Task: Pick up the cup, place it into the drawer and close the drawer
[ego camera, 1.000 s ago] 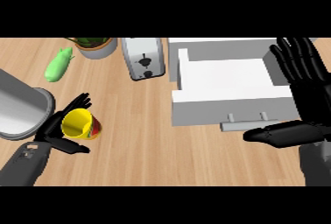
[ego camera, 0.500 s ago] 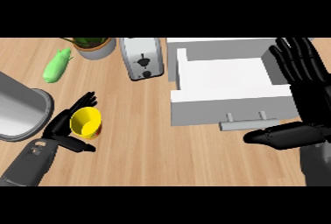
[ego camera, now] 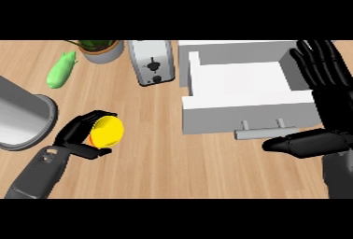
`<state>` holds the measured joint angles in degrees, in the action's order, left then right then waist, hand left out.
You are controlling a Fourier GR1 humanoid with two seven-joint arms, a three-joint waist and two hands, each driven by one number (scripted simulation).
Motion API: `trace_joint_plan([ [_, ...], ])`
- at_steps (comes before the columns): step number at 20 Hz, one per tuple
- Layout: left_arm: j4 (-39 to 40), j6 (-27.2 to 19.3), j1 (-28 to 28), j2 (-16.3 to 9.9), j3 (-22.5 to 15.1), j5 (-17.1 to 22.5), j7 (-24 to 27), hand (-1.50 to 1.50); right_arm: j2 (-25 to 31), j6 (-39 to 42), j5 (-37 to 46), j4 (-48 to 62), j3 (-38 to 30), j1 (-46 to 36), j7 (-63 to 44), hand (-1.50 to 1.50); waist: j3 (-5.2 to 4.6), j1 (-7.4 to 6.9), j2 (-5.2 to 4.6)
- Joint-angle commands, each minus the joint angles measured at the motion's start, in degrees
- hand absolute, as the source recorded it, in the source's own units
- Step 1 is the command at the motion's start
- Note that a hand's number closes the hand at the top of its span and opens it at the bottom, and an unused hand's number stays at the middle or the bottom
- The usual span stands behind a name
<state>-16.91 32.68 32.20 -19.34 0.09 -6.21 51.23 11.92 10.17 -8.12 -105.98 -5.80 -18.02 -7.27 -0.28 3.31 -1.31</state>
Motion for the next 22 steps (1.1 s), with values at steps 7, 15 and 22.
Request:
trace_joint_plan([
  [7,-2.6,-4.7,-2.7,3.7,1.0,0.4,19.7,1.50,1.1,0.1,-0.7,-0.7,-1.3,-0.6,-1.4,-1.50,-0.19,-0.45,0.17],
  [15,-3.3,-24.1,-3.9,8.7,16.6,14.4,15.9,1.50,1.8,1.0,-0.9,-0.9,-2.7,2.8,0.5,-1.50,0.07,-2.61,1.02],
  [22,-8.5,-23.3,4.2,12.6,13.1,12.4,9.8,1.50,-0.3,-0.5,1.8,-0.4,-1.2,4.0,2.2,-1.50,0.26,-2.79,1.21],
])
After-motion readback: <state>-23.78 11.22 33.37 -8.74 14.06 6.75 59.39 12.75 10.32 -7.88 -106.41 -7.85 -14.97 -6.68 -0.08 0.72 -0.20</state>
